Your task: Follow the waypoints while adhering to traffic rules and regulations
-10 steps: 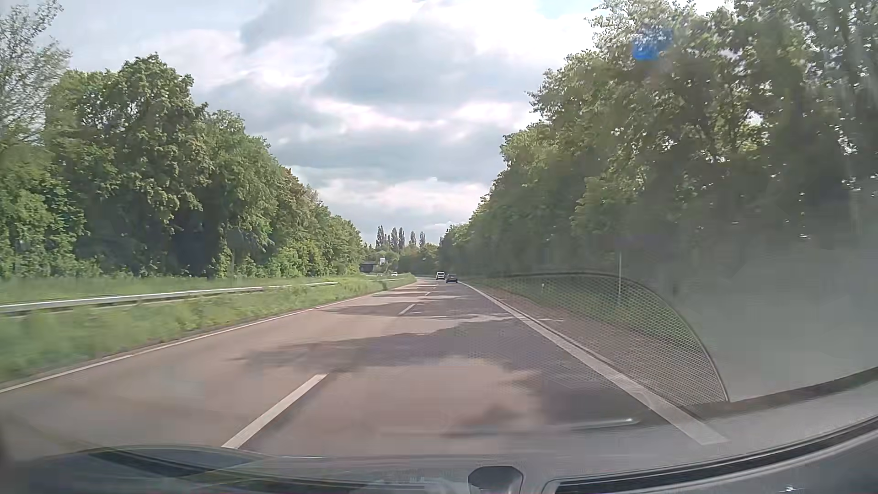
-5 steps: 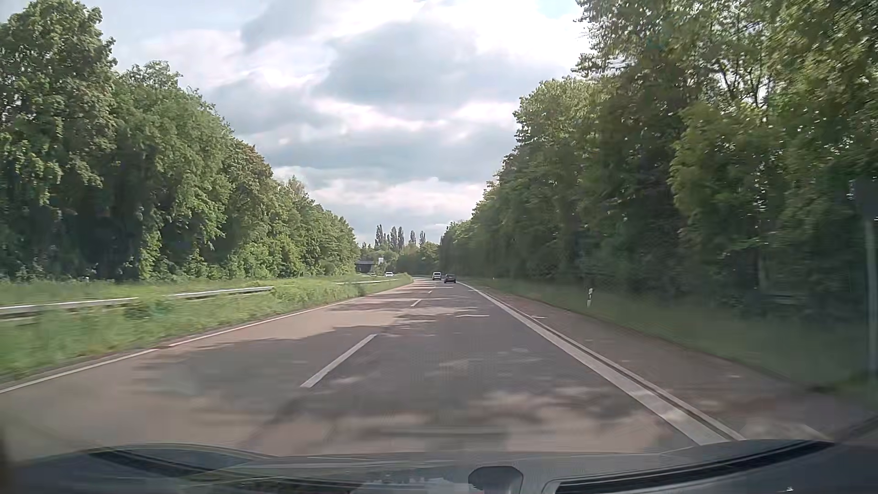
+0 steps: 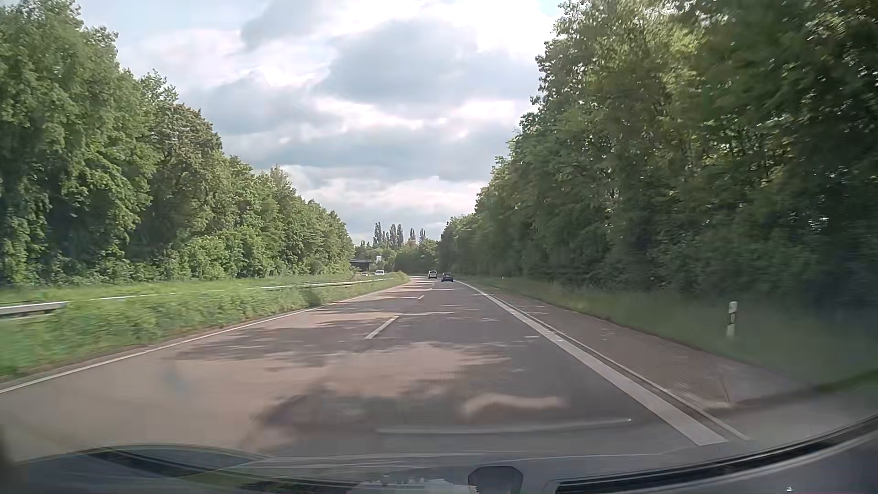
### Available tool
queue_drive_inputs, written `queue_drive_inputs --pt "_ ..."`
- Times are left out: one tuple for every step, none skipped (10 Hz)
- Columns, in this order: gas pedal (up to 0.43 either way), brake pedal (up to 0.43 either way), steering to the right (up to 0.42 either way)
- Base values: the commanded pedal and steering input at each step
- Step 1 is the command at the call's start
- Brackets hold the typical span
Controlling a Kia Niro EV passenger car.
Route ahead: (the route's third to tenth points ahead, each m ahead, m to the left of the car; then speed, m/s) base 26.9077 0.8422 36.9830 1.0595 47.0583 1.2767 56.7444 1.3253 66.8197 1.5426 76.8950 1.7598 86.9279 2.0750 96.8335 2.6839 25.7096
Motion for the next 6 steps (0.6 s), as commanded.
queue_drive_inputs --pt "0.157 0.0 0.002" --pt "0.15 0.0 0.001" --pt "0.15 0.0 0.001" --pt "0.138 0.0 0.001" --pt "0.138 0.0 0.001" --pt "0.138 0.0 0.0"
